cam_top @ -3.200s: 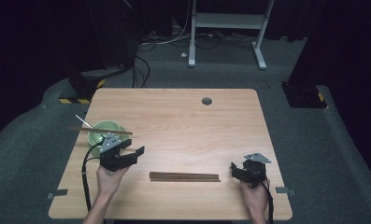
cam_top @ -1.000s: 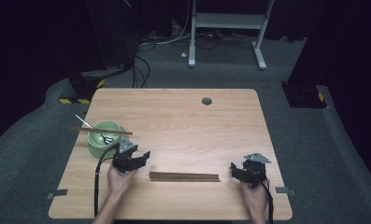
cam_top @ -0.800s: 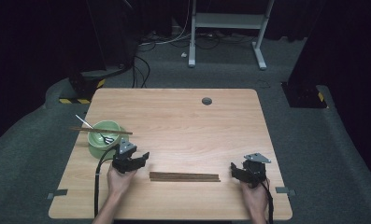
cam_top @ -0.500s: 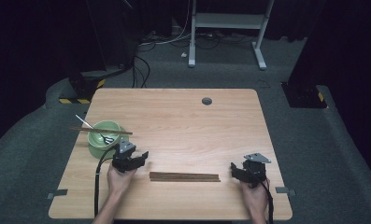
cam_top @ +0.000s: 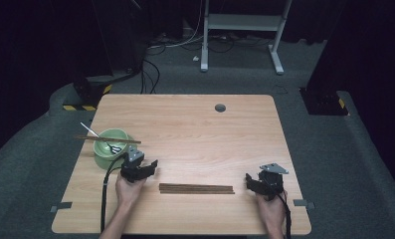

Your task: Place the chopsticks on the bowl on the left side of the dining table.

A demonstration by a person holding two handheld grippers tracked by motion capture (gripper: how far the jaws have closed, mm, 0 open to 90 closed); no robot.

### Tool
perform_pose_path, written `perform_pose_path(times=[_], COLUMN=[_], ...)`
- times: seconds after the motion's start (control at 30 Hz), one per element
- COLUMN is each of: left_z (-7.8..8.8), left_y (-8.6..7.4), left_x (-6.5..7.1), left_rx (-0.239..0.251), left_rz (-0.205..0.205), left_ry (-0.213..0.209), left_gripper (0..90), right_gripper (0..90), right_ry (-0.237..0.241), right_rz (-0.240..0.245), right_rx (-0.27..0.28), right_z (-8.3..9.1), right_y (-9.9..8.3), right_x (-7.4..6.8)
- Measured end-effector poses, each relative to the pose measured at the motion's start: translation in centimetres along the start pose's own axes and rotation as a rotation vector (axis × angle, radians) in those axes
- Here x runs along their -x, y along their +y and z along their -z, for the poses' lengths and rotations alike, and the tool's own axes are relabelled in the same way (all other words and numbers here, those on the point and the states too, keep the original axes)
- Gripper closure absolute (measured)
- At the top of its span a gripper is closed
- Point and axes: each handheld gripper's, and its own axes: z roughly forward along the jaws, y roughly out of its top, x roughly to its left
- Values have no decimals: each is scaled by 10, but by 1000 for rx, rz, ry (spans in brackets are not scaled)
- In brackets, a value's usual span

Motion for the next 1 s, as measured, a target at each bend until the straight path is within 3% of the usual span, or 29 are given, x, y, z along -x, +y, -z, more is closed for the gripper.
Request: perform_pose_path(times=[0.5, 1.0], left_z=[-7, -10], left_y=[-2, -3], left_x=[-2, -6], left_rx=[9, -7], left_rz=[15, 2], left_ry=[19, 49], left_gripper=[377, 378], right_gripper=[233, 232], right_ry=[0, 0], right_rz=[-2, -2], right_rx=[-1, 0], right_z=[0, 0], right_y=[0, 0], right_x=[0, 0])
